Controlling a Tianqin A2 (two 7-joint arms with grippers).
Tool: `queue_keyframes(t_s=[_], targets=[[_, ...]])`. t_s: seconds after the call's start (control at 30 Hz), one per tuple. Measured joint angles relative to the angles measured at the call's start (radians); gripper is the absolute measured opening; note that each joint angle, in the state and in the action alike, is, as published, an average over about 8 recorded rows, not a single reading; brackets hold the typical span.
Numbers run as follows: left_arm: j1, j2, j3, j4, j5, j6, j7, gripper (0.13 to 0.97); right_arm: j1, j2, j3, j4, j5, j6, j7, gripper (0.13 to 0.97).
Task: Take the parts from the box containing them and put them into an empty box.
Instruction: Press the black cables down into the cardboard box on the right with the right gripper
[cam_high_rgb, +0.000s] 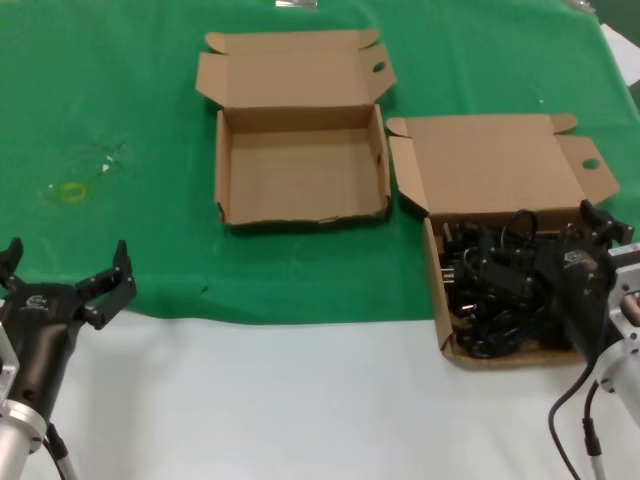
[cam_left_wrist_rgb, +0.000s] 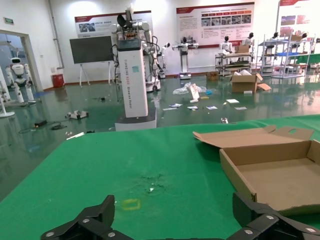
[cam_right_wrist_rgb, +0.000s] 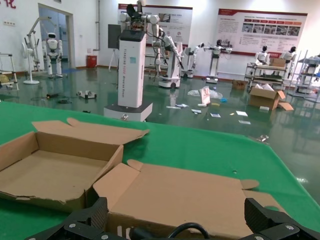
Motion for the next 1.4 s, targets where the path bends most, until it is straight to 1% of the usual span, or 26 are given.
queue_keyframes(t_s=[0.2, 0.23, 0.37, 0.5, 0.6, 0.63, 0.77, 0.9, 0.93, 1.0, 1.2, 1.4], targets=[[0.0, 0.0, 0.0, 0.0, 0.0, 0.0, 0.0, 0.787, 0.014, 0.036, -0.017, -0.011, 0.002, -0.016, 0.012, 0.966], [0.0, 0.0, 0.0, 0.0, 0.0, 0.0, 0.0, 0.787, 0.017, 0.047, -0.024, -0.012, 0.002, -0.018, 0.017, 0.966], [0.0, 0.0, 0.0, 0.0, 0.0, 0.0, 0.0, 0.689, 0.028, 0.11, -0.059, -0.008, 0.002, -0.034, 0.048, 0.966], [0.0, 0.0, 0.0, 0.0, 0.0, 0.0, 0.0, 0.591, 0.049, 0.194, -0.1, 0.002, -0.007, -0.069, 0.089, 0.966], [0.0, 0.0, 0.0, 0.0, 0.0, 0.0, 0.0, 0.591, 0.077, 0.265, -0.13, 0.008, -0.022, -0.116, 0.125, 0.966], [0.0, 0.0, 0.0, 0.0, 0.0, 0.0, 0.0, 0.591, 0.089, 0.289, -0.14, 0.009, -0.027, -0.135, 0.137, 0.966], [0.0, 0.0, 0.0, 0.0, 0.0, 0.0, 0.0, 0.482, 0.149, 0.376, -0.174, 0.002, -0.046, -0.234, 0.18, 0.966], [0.0, 0.0, 0.0, 0.0, 0.0, 0.0, 0.0, 0.374, 0.219, 0.439, -0.2, -0.022, -0.053, -0.351, 0.203, 0.966], [0.0, 0.0, 0.0, 0.0, 0.0, 0.0, 0.0, 0.374, 0.237, 0.451, -0.207, -0.03, -0.054, -0.38, 0.205, 0.966], [0.0, 0.0, 0.0, 0.0, 0.0, 0.0, 0.0, 0.337, 0.272, 0.47, -0.219, -0.048, -0.056, -0.438, 0.204, 0.966], [0.0, 0.0, 0.0, 0.0, 0.0, 0.0, 0.0, 0.227, 0.386, 0.509, -0.261, -0.119, -0.067, -0.619, 0.158, 0.966], [0.0, 0.0, 0.0, 0.0, 0.0, 0.0, 0.0, 0.181, 0.516, 0.528, -0.319, -0.211, -0.097, -0.816, 0.071, 0.966]])
